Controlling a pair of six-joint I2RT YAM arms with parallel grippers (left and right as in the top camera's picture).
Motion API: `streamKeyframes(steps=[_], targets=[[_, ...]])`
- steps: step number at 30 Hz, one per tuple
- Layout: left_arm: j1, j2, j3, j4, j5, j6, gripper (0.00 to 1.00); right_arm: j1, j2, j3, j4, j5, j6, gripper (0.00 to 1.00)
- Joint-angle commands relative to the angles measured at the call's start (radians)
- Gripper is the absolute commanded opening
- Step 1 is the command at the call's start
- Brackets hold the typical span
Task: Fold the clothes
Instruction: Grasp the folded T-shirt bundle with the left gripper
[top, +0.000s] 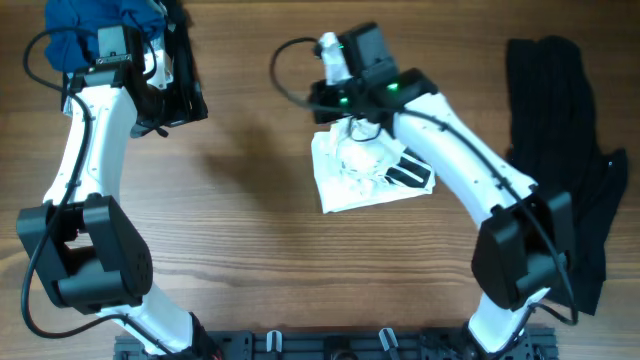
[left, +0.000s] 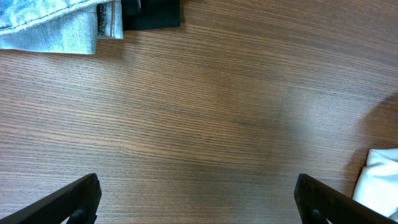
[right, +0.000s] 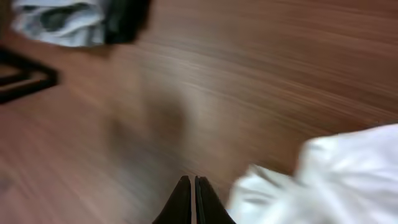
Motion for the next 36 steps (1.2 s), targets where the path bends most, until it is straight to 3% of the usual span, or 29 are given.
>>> streamKeyframes(steps=[1,3,4,5,7,10,13,18,24,32,36], targets=[[-0.003,-0.008,0.005,0.003,0.012,0.015,1.00,0.072,-0.015,0.024,0.021,-0.032,0.028,0.04],[-0.003,-0.008,0.005,0.002,0.016,0.015,1.00,0.082,-0.015,0.034,0.005,-0.029,0.024,0.05],[-0.005,-0.008,0.005,0.000,0.040,0.016,1.00,0.074,-0.015,0.045,-0.012,-0.024,0.024,0.20],[-0.011,-0.008,0.005,-0.004,0.093,0.021,1.00,0.048,-0.015,0.074,-0.056,0.013,0.024,0.49],[-0.048,-0.008,0.005,-0.013,0.187,0.076,1.00,-0.028,-0.024,0.126,-0.145,0.096,0.024,0.79],[-0.179,0.001,0.004,0.010,0.204,0.087,1.00,-0.244,-0.036,0.179,-0.268,0.118,0.025,1.00],[-0.319,0.052,0.004,0.071,0.285,0.070,1.00,-0.472,-0.035,0.180,-0.329,0.047,0.023,1.00],[-0.471,0.179,0.005,0.164,0.299,-0.024,1.00,-0.631,-0.035,0.180,-0.360,0.037,0.021,1.00],[-0.560,0.237,0.005,0.206,0.279,-0.084,1.00,-0.652,-0.029,0.179,-0.356,0.045,0.021,1.00],[-0.618,0.191,0.009,0.191,0.077,-0.210,0.99,-0.652,0.026,0.179,-0.364,0.045,0.020,1.00],[-0.620,0.141,0.018,0.155,-0.001,-0.209,0.87,-0.652,0.036,0.179,-0.360,0.045,0.020,1.00]])
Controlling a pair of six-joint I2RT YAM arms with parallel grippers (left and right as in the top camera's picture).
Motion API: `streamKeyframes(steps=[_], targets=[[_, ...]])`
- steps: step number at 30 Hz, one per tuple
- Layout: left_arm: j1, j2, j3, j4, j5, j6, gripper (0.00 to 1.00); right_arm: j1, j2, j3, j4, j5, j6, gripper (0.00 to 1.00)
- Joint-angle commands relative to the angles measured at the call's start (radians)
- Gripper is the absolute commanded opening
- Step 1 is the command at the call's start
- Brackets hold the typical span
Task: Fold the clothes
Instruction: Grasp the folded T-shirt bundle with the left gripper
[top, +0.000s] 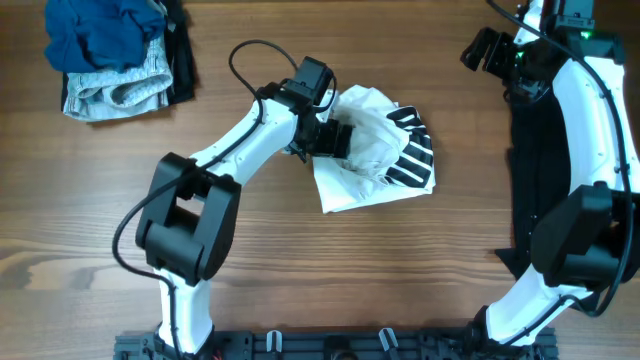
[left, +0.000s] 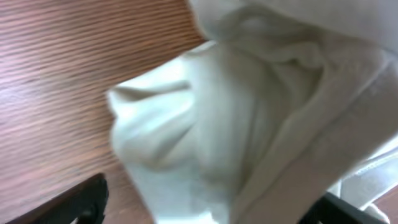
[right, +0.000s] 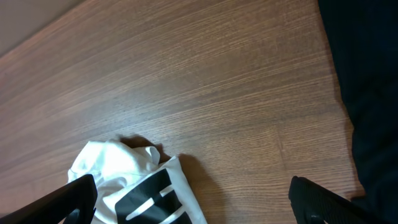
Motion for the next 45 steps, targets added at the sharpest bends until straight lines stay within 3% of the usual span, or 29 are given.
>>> streamKeyframes(steps=[1,3,5,6,16,17,19,20,24,31,34,35,36,37,38,45], targets=[[-0.005,-0.074,0.018,-0.013,-0.084,-0.021,0.84,0.000,0.030,0.014,0.000,-0.015,-0.003,1.00],[-0.005,-0.074,0.018,-0.012,-0.084,-0.021,0.77,0.000,0.030,0.014,-0.002,-0.015,-0.013,1.00],[-0.005,-0.074,0.018,-0.005,-0.084,-0.021,0.47,0.000,0.030,0.014,-0.002,-0.015,-0.029,1.00],[-0.005,-0.074,0.018,-0.002,-0.084,-0.021,0.42,0.000,0.030,0.014,-0.004,-0.015,-0.029,1.00],[-0.082,-0.026,0.018,0.045,-0.074,-0.048,0.36,0.000,0.030,0.014,-0.006,-0.015,-0.030,1.00],[-0.088,-0.025,0.018,0.045,-0.074,-0.047,0.33,0.000,0.030,0.014,-0.006,-0.015,-0.034,1.00],[-0.093,-0.025,0.018,0.043,-0.075,-0.048,0.10,0.000,0.030,0.014,-0.006,-0.015,-0.036,1.00],[-0.093,-0.025,0.018,0.040,-0.077,-0.048,0.04,0.000,0.030,0.014,-0.006,-0.015,-0.037,1.00],[-0.087,-0.043,0.019,-0.057,-0.102,-0.068,0.04,-0.001,0.030,0.014,-0.006,-0.015,-0.048,1.00],[-0.063,-0.156,0.029,-0.314,-0.110,-0.221,0.04,0.000,0.030,0.014,0.011,-0.016,-0.027,1.00],[-0.063,-0.140,-0.018,-0.327,-0.110,-0.232,0.04,0.000,0.030,0.014,0.019,-0.016,-0.027,1.00],[-0.063,-0.135,-0.030,-0.323,-0.109,-0.232,0.37,0.000,0.030,0.014,0.022,-0.016,-0.027,1.00],[-0.063,-0.129,-0.038,-0.323,-0.109,-0.232,0.60,0.000,0.030,0.014,0.024,-0.016,-0.027,0.99],[-0.063,-0.123,-0.047,-0.324,-0.102,-0.240,0.93,0.000,0.030,0.014,0.026,-0.016,-0.027,1.00],[-0.061,-0.120,-0.051,-0.323,-0.099,-0.267,1.00,0.000,0.030,0.014,0.027,-0.016,-0.027,1.00],[-0.061,-0.103,-0.177,-0.036,-0.057,-0.414,1.00,0.000,0.030,0.014,0.052,-0.016,-0.029,1.00]])
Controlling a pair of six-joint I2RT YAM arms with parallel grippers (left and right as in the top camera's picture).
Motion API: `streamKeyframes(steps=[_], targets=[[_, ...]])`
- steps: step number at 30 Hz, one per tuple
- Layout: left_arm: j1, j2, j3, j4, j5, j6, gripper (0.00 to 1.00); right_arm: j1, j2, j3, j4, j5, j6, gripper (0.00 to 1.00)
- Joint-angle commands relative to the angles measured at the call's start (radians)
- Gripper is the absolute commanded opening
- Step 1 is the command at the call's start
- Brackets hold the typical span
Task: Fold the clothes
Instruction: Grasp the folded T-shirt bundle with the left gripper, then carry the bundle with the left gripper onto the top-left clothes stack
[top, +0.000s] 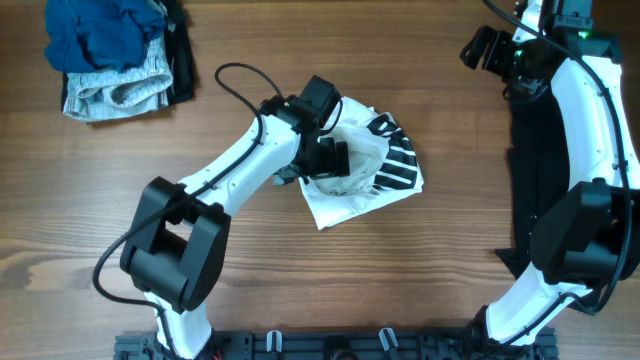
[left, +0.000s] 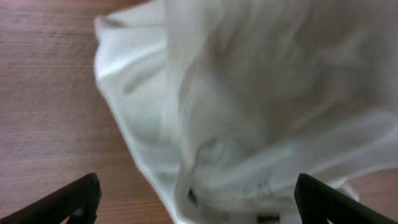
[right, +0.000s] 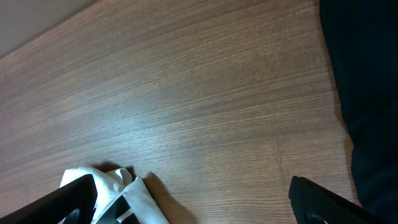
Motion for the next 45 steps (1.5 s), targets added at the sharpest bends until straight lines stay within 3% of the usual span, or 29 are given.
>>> streamKeyframes(steps=[1,9,10,11,12,13,19,24,28,39,45], targets=[[0.003,0.040,-0.079,0.124,0.033,-0.087,1.00,0.000,0.018,0.014,0.009,-0.016,0.002,1.00],[0.003,0.123,-0.102,0.170,-0.064,-0.086,1.00,0.000,0.018,0.014,0.005,-0.016,-0.023,1.00],[0.003,0.125,-0.102,0.196,-0.064,-0.086,0.86,0.000,0.018,0.014,0.005,-0.016,-0.023,1.00],[0.002,0.125,-0.102,0.220,-0.063,-0.086,0.61,0.000,0.018,0.014,0.005,-0.016,-0.023,1.00],[-0.001,0.125,-0.102,0.247,-0.060,-0.081,0.23,0.000,0.018,0.014,0.005,-0.016,-0.023,1.00],[-0.002,0.125,-0.101,0.274,-0.061,-0.082,0.04,0.000,0.018,0.014,0.005,-0.016,-0.022,1.00],[0.082,0.012,-0.079,0.398,-0.060,-0.082,0.04,0.000,0.018,0.014,-0.021,-0.016,-0.020,1.00],[0.265,-0.219,-0.073,0.583,-0.053,-0.083,0.04,0.000,0.018,0.014,-0.025,-0.016,0.013,1.00],[0.414,-0.286,-0.073,0.758,-0.037,-0.140,0.04,0.001,0.018,0.014,-0.025,-0.017,0.032,1.00],[0.724,-0.140,-0.073,1.348,-0.135,-0.317,0.04,0.007,0.018,0.014,-0.039,-0.016,0.031,1.00],[0.810,0.103,-0.073,1.568,-0.279,-0.529,0.04,0.010,0.018,0.014,-0.086,-0.016,0.029,1.00]])
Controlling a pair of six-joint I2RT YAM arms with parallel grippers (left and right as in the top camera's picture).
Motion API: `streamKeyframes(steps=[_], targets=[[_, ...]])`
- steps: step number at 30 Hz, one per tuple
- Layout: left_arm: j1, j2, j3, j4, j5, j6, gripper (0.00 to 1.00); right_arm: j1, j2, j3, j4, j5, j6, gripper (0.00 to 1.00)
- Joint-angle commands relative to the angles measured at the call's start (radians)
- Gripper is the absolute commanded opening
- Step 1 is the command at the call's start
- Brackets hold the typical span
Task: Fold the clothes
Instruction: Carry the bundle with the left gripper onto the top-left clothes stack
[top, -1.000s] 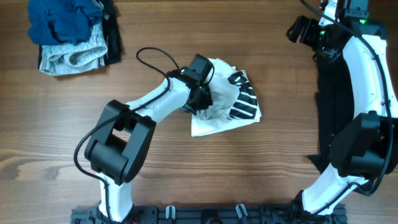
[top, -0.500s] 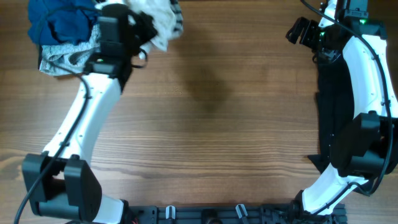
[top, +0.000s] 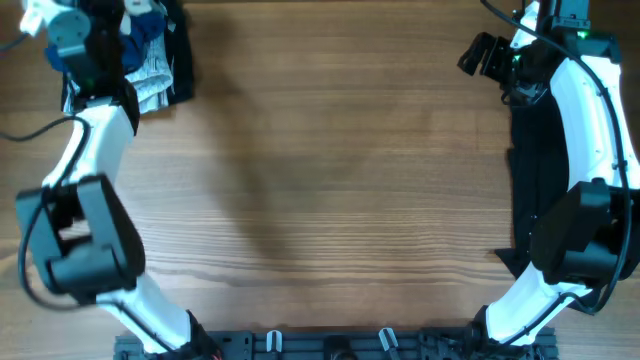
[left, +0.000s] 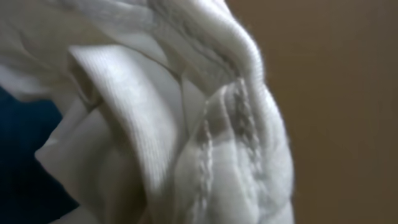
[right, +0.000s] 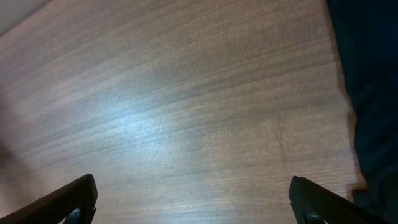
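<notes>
The white garment with black markings (top: 150, 78) lies bunched at the pile of clothes in the table's far left corner. My left gripper (top: 105, 48) is right over it. Ribbed white cloth (left: 186, 124) fills the left wrist view and hides the fingers, gathered tight at the jaws. My right gripper (top: 478, 55) hangs open at the far right with only bare wood (right: 186, 112) beneath it; one fingertip (right: 78, 199) shows in each lower corner of the right wrist view. A long heap of black clothes (top: 550, 190) lies under the right arm.
The corner pile holds a blue garment (top: 140, 22) and a black one (top: 182, 55). Dark blue cloth (left: 18, 143) shows at the left wrist view's edge. The black heap's edge (right: 373, 68) borders the right gripper. The arm bases stand at the front edge.
The white garment has gone from the table's middle to the far left pile. My left gripper, which was open over it, is now there too with cloth bunched at its jaws. The right arm kept still.
First my left gripper was open by the corner pile while the right, shut, worked at the white garment in the middle. Then the right stood open at the far right and the left was open on the garment. It shifted slightly, and now sits at the pile.
</notes>
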Motion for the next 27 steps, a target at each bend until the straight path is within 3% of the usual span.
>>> streamKeyframes(steps=[1,4,5,6,7,8,9,10,12,14,17,21,24,27], targets=[[0.048,0.135,0.009,0.050,-0.104,-0.137,0.04,0.006,0.018,0.014,-0.014,-0.016,0.007,1.00],[0.085,0.213,0.008,-0.021,-0.110,-0.139,0.06,0.006,0.018,0.014,-0.016,-0.016,0.009,1.00],[0.093,0.220,0.008,-0.050,-0.110,-0.139,0.19,0.006,0.018,0.014,-0.014,-0.016,0.010,1.00],[0.103,0.222,0.008,-0.098,-0.110,-0.138,0.45,0.006,0.018,0.014,-0.009,-0.016,0.014,1.00],[0.108,0.221,0.008,-0.147,-0.109,-0.134,0.79,0.006,0.018,0.014,-0.005,-0.017,0.023,1.00],[0.113,0.220,0.008,-0.184,-0.079,-0.089,1.00,0.006,0.018,0.014,0.000,-0.017,0.039,1.00],[0.116,0.220,0.008,-0.205,-0.025,-0.031,1.00,0.006,0.018,0.014,0.006,-0.024,0.040,1.00],[0.116,0.216,0.008,-0.216,0.121,0.153,1.00,0.006,0.018,0.014,0.016,-0.037,0.040,1.00],[0.116,0.193,0.008,-0.262,0.265,0.344,1.00,0.006,0.018,0.014,0.021,-0.046,0.040,1.00],[0.118,0.129,0.008,-0.407,0.362,0.507,1.00,0.007,0.018,0.014,0.020,-0.046,0.039,1.00],[0.126,0.006,0.008,-0.700,0.335,0.653,1.00,0.006,0.018,0.014,0.021,-0.046,0.034,1.00],[0.153,-0.170,0.008,-1.001,0.166,0.808,1.00,0.006,0.018,0.014,0.021,-0.046,0.032,1.00],[0.151,-0.254,0.008,-0.978,0.208,0.917,1.00,0.006,0.018,0.014,0.025,-0.046,0.034,1.00],[0.127,-0.251,0.008,-0.711,0.208,1.014,1.00,0.008,0.018,0.014,0.028,-0.047,0.035,1.00]])
